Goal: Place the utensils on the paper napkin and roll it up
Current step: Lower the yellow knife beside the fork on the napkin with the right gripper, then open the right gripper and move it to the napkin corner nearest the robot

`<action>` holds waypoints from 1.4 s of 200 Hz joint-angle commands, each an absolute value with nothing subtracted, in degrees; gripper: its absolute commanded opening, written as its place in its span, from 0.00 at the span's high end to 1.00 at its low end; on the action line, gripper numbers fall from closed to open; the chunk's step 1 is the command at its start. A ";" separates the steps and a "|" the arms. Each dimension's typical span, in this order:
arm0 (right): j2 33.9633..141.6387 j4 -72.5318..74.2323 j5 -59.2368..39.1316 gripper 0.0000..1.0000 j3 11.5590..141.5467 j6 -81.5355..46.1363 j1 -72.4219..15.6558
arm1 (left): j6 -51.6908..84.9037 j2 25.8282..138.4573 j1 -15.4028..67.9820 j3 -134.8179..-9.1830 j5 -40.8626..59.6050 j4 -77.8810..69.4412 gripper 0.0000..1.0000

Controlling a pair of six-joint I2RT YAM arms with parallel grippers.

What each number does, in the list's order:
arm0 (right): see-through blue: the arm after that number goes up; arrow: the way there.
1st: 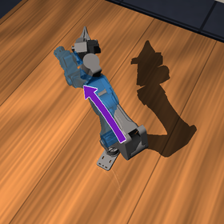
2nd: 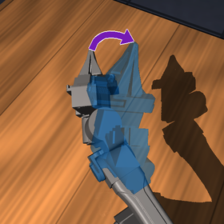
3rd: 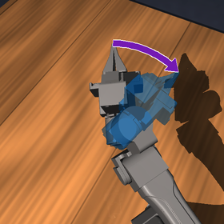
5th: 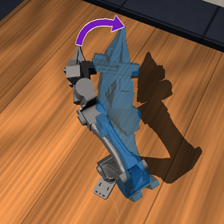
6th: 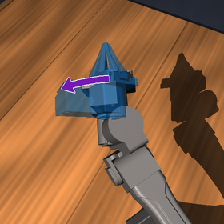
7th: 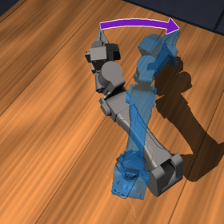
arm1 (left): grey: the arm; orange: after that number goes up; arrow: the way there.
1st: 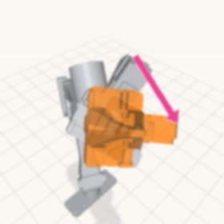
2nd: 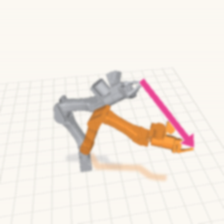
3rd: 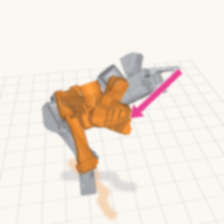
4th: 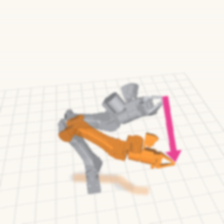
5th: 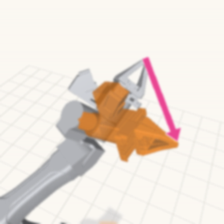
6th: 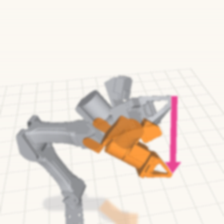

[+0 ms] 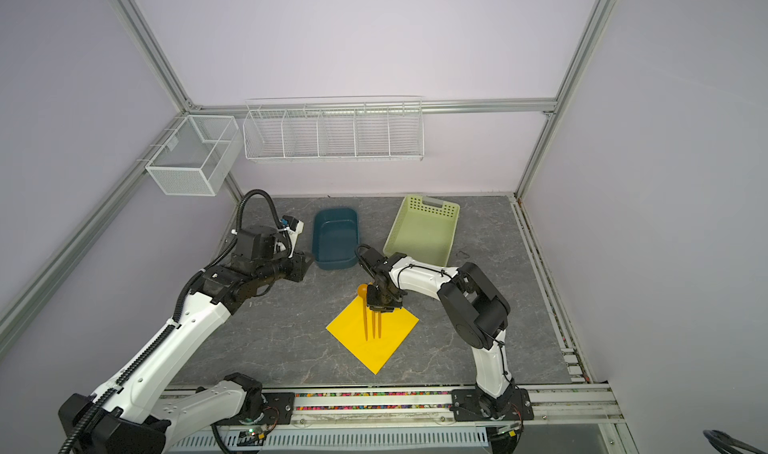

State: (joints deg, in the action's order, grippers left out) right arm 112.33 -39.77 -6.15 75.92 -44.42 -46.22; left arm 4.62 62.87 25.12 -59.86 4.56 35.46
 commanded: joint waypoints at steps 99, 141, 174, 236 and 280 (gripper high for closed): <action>108.45 -43.49 -3.78 0.73 76.40 -45.36 -46.23 | 3.87 62.88 24.85 -59.37 4.92 35.77 0.67; 103.82 -44.28 -3.05 0.65 75.34 -42.19 -46.84 | 4.17 63.89 24.83 -59.26 5.78 35.69 0.67; 98.78 -43.76 -3.10 0.61 72.60 -33.87 -47.45 | 4.26 65.22 24.82 -59.15 6.68 35.59 0.67; 89.07 -43.07 -7.83 0.54 66.95 -9.47 -50.53 | 4.51 65.92 24.85 -59.41 5.46 35.71 0.67; 82.56 -42.05 -13.86 0.57 61.06 7.80 -54.52 | 4.03 65.47 24.85 -59.33 3.96 36.06 0.67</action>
State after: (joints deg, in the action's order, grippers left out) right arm 86.04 -42.44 -9.19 64.73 -6.46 -52.49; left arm 4.64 65.93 25.12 -59.72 5.32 35.46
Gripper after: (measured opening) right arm 0.434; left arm 0.331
